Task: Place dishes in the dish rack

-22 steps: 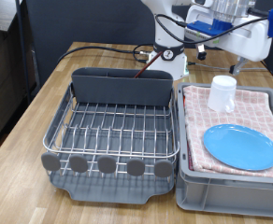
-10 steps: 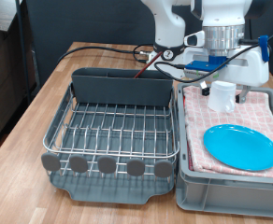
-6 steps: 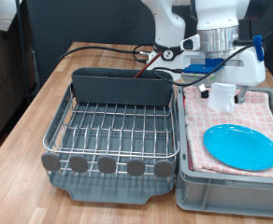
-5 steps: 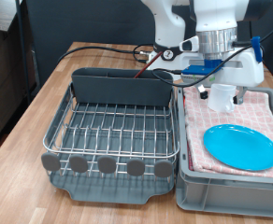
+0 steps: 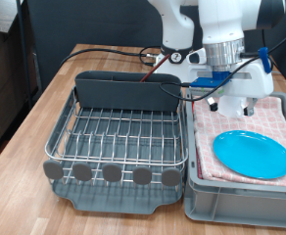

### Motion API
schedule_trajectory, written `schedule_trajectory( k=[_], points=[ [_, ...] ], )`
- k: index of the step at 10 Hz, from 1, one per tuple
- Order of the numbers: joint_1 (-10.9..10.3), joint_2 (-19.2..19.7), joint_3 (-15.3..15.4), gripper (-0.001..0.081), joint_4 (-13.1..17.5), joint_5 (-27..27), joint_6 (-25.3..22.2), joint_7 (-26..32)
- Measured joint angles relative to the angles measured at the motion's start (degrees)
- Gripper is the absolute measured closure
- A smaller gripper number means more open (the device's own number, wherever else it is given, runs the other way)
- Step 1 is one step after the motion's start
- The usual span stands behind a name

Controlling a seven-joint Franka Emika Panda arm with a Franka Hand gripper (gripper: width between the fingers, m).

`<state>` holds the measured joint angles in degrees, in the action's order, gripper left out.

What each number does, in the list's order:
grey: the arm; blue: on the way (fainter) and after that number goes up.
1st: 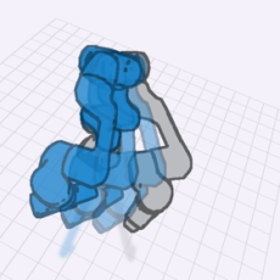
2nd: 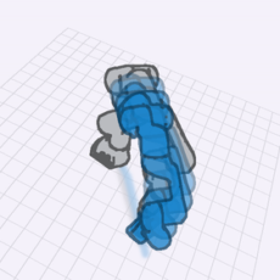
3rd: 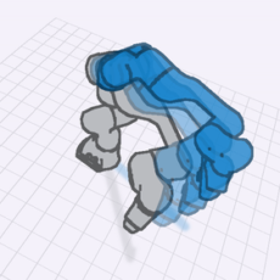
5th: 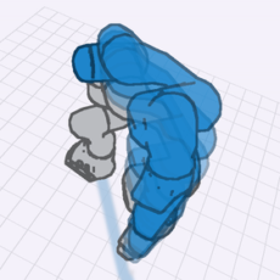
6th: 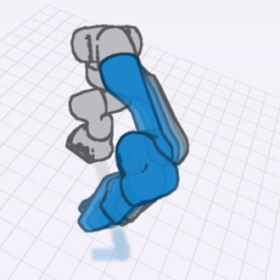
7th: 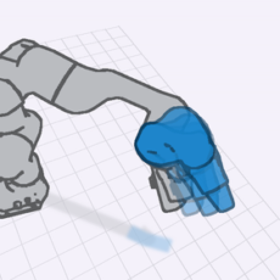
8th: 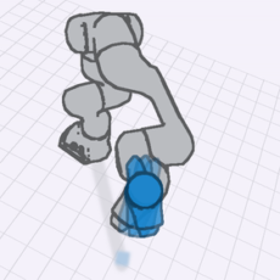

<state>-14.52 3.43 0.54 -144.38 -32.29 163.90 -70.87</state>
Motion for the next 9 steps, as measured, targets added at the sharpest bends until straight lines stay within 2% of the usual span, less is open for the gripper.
schedule_trajectory(
  k=[5,9],
  points=[
    [0.16,3.72,1.79,0.0003,0.31,-8.72,3.72,7.67],
    [0.75,6.51,3.36,0.0003,2.12,-15.92,4.81,15.07]
  ],
)
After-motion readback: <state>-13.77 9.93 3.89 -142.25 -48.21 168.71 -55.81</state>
